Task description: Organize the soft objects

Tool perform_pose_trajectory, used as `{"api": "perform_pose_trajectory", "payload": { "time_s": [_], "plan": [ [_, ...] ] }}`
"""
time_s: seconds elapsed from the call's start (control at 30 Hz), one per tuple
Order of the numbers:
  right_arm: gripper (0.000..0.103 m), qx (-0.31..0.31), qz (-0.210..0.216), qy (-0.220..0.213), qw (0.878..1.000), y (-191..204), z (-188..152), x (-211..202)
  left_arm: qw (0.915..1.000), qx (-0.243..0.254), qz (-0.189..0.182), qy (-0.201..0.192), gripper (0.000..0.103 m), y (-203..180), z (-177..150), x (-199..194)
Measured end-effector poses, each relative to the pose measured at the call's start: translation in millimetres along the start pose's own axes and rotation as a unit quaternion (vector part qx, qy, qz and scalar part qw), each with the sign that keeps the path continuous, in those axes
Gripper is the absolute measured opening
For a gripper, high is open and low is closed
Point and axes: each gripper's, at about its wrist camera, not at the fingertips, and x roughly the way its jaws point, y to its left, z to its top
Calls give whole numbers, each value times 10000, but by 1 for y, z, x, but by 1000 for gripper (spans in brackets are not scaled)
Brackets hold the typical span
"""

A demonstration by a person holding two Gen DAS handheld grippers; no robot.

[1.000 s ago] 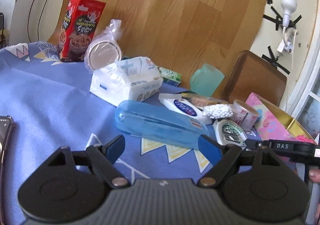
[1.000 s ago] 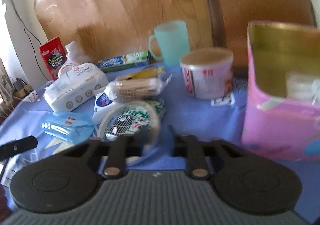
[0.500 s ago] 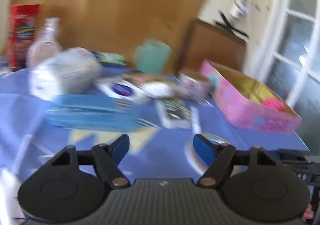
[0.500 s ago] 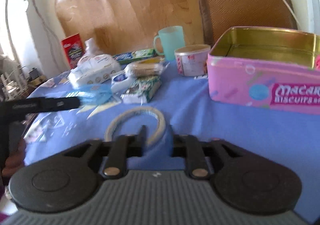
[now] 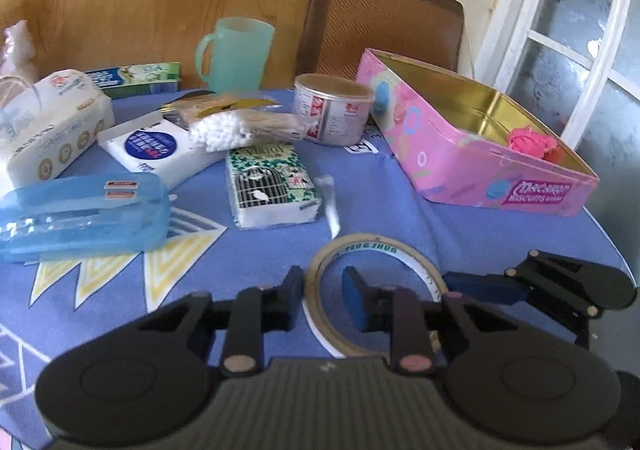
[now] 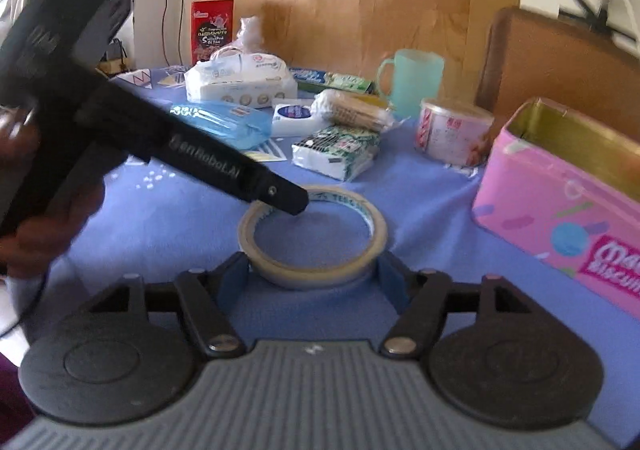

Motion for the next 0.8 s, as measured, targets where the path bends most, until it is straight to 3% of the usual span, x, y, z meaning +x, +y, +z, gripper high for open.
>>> {"api": "perform_pose_trajectory", "payload": {
  "time_s": [0.13, 0.37, 0.53, 0.6, 0.63, 0.73, 0.8],
  "plan": [
    [62, 75, -86, -209, 9997, 0, -3, -6, 9991, -67, -141, -386, 23, -3, 9, -20],
    [61, 440, -658, -983, 9920, -20, 5, -35, 9949, 400, -451, -806, 22, -45, 60, -18],
    [61, 522, -1456, -1491, 9767, -53, 17, -59, 9869, 806, -813, -1139, 24, -94, 103, 6],
    [61, 674, -1720, -1584, 9699, -73, 20, -62, 9844, 910, -935, -1180, 31, -116, 118, 25],
    [61, 761, -1883, -1591, 9661, -85, 21, -61, 9844, 914, -984, -1133, 37, -122, 122, 35],
    [61, 958, -2639, -1362, 9501, -117, 19, -48, 9898, 791, -787, -884, 39, -131, 125, 61],
    [61, 1288, -2713, -1328, 9445, -134, 13, -49, 9896, 622, -952, -887, 39, -123, 118, 56]
  ]
}}
